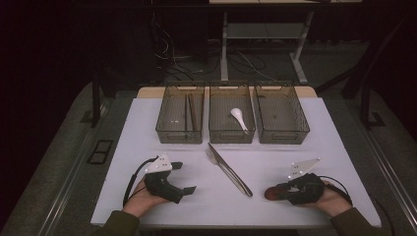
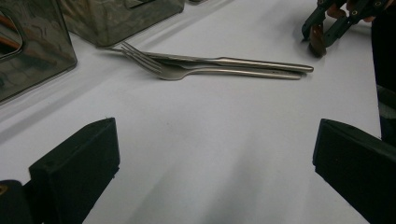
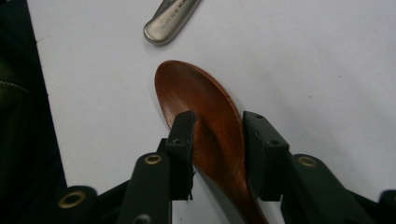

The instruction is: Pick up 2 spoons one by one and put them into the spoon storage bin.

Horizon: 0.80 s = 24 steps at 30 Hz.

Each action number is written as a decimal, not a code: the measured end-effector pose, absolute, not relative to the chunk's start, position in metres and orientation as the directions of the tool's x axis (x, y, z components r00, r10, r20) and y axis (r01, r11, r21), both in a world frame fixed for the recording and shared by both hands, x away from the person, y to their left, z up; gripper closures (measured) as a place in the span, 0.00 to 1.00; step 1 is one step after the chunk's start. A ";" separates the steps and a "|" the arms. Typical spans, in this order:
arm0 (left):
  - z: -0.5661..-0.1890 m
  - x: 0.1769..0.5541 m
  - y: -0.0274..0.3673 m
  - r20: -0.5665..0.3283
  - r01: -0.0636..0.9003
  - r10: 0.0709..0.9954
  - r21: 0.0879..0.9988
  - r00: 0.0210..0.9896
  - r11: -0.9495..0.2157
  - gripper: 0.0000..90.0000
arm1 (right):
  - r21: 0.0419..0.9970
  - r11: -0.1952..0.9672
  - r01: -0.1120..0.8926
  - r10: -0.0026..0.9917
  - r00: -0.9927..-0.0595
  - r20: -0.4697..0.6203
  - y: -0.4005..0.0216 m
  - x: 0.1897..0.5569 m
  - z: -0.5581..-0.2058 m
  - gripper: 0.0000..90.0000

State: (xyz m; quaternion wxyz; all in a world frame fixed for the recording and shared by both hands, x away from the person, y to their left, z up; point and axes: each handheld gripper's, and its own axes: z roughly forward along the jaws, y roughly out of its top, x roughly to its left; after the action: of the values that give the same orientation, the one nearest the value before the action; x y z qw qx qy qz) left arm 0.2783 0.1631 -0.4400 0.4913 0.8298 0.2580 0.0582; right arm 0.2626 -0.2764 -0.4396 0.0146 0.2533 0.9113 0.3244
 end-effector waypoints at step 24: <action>-0.440 0.278 0.163 -0.155 0.368 0.483 0.847 0.862 -0.385 0.00 | 0.645 0.630 0.433 0.481 -0.869 0.114 -0.281 0.264 -0.428 0.92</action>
State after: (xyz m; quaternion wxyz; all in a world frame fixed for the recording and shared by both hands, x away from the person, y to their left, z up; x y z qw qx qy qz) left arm 0.2784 0.1630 -0.4403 0.4920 0.8300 0.2561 0.0584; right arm 0.2636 -0.2808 -0.4282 0.0343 0.2534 0.9021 0.3476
